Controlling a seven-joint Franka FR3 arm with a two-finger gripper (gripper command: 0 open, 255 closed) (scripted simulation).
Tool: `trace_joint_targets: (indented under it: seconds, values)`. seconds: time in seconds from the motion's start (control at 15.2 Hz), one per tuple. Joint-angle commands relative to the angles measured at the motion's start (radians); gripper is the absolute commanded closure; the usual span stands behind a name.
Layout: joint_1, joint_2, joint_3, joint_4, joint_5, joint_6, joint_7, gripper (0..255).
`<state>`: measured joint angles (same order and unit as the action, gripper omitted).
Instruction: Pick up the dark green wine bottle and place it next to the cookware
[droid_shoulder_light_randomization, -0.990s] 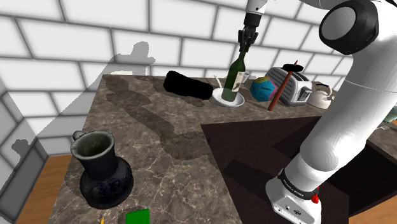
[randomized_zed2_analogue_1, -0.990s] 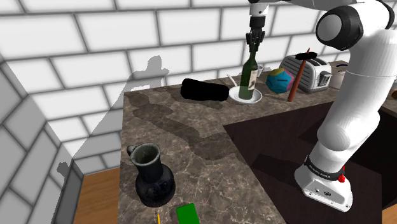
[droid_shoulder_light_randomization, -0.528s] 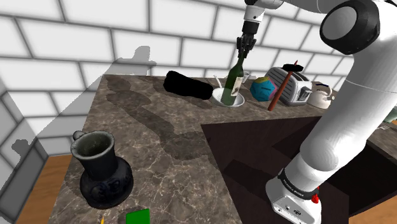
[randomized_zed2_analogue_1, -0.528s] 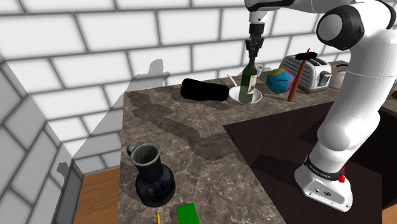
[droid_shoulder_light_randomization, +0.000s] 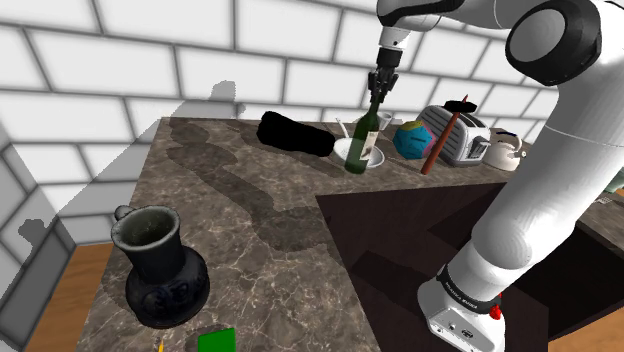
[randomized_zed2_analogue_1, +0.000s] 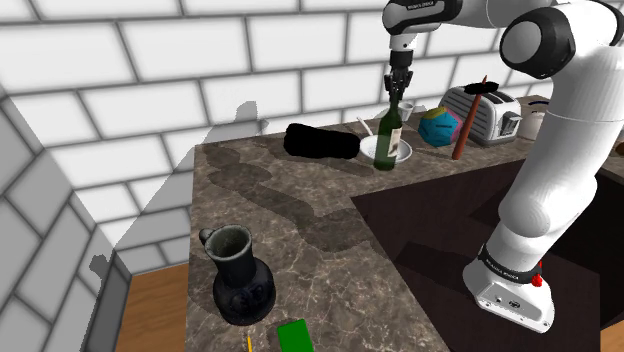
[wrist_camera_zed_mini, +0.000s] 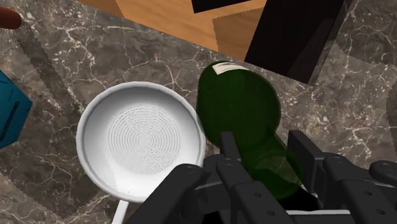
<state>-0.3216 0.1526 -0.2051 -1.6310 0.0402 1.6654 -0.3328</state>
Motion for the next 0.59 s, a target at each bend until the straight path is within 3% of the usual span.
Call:
trace_joint_targets:
  seconds: [0.0, 0.53]
  values:
    - [0.0, 0.002, 0.0, -0.025, 0.001, 0.028, 0.0, 255]
    - [0.001, 0.009, 0.001, -0.095, 0.003, 0.104, -0.002, 255]
